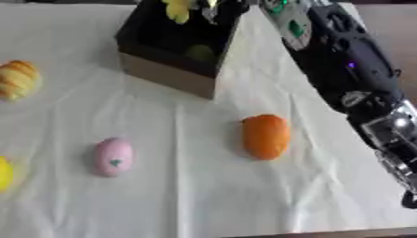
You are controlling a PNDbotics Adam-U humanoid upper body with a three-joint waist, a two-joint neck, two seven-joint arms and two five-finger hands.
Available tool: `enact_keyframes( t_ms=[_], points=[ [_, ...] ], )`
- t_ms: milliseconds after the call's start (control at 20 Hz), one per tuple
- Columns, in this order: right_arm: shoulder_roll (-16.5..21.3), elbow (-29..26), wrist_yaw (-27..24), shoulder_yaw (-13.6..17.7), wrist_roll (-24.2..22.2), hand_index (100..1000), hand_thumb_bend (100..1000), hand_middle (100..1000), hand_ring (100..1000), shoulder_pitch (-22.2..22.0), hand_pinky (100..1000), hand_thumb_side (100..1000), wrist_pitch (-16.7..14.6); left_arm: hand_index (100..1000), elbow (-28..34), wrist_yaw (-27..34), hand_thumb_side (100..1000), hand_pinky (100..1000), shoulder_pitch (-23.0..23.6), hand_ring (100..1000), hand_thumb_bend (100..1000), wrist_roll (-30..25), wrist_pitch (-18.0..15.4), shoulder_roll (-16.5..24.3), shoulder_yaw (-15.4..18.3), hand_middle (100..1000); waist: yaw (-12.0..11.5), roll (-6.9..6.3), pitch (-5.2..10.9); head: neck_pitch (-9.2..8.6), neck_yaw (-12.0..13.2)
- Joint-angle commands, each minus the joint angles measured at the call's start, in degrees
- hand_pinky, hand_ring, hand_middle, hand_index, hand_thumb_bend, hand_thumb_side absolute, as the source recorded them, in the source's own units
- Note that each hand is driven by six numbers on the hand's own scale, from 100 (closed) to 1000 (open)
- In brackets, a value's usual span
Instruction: Pick up objects on the table and place them in the box.
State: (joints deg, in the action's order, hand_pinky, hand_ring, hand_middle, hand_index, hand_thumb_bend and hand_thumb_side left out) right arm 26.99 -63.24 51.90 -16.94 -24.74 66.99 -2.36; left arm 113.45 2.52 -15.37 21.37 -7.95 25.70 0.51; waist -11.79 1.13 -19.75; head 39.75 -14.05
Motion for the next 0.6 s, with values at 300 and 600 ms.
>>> enact_keyframes(
  t_ms=[300, 600],
  points=[
    [1.51, 0.64, -1.47, -0.99, -5.69, 990, 228, 912, 988, 2.07, 939, 103, -2.81, 860, 1.14, 1.64, 771, 757, -0.57, 823, 439, 1.0, -0.63, 0.92, 1.38, 760, -0.07, 0.66, 1.66, -1.02, 0.62],
    [1.56, 2.01, 0.93, -1.32, -5.74, 1000, 200, 915, 991, 3.04, 940, 247, -4.23, 861, 1.14, 0.83, 768, 759, -1.35, 824, 442, 1.1, -1.62, 1.37, 1.74, 761, 0.39, 0.73, 1.32, -0.78, 1.21]
  ],
)
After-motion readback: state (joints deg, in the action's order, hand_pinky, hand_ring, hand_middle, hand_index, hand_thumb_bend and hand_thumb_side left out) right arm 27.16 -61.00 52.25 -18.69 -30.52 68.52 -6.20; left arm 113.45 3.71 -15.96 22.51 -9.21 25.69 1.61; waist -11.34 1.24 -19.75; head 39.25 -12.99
